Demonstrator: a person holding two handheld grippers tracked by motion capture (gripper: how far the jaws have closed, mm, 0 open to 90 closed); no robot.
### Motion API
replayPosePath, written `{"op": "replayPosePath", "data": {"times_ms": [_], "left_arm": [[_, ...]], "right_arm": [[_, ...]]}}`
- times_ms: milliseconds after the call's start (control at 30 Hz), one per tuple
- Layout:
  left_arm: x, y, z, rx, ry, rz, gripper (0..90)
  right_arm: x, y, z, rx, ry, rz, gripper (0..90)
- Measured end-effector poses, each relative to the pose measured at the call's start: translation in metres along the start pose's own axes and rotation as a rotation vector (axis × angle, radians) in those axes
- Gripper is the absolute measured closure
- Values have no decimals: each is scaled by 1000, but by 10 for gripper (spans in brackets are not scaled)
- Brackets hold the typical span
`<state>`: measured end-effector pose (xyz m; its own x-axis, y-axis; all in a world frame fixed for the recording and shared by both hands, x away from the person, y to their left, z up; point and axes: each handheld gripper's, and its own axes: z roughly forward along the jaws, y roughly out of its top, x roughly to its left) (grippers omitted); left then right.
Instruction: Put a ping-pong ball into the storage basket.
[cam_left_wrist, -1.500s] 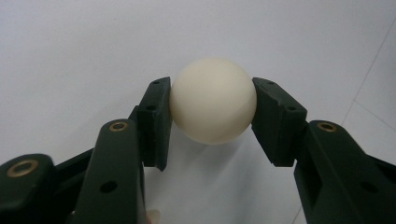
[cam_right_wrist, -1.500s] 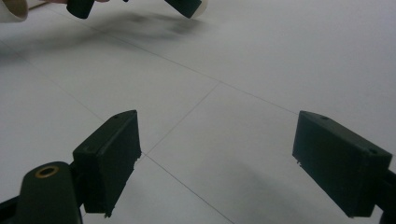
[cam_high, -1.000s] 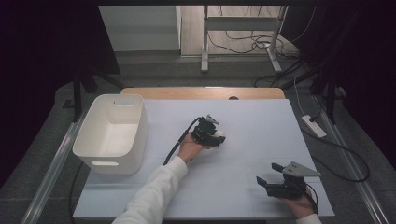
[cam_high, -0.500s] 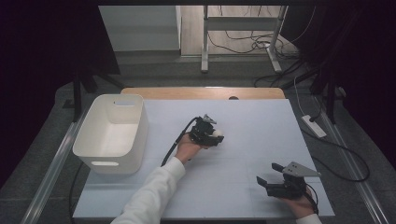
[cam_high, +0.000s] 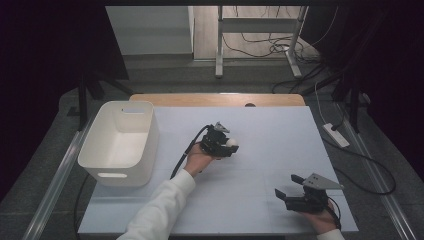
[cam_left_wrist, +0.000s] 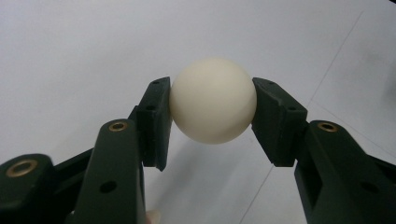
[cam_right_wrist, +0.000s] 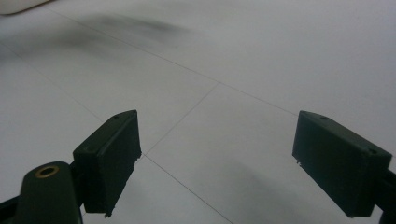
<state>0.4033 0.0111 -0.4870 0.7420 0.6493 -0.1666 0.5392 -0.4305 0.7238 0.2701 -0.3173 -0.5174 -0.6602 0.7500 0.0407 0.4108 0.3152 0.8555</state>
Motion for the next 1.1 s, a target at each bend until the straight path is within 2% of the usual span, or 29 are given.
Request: {"op": "replayPosePath", "data": {"times_ms": [100,1100], "left_arm": [[-2,1,-3,-3,-3,14,507],[-10,1,-26,-47,-5,41,507]], "right_arm": [[0,0,0,-1,0,1,154],[0,0,0,2,0,-2,154]]}}
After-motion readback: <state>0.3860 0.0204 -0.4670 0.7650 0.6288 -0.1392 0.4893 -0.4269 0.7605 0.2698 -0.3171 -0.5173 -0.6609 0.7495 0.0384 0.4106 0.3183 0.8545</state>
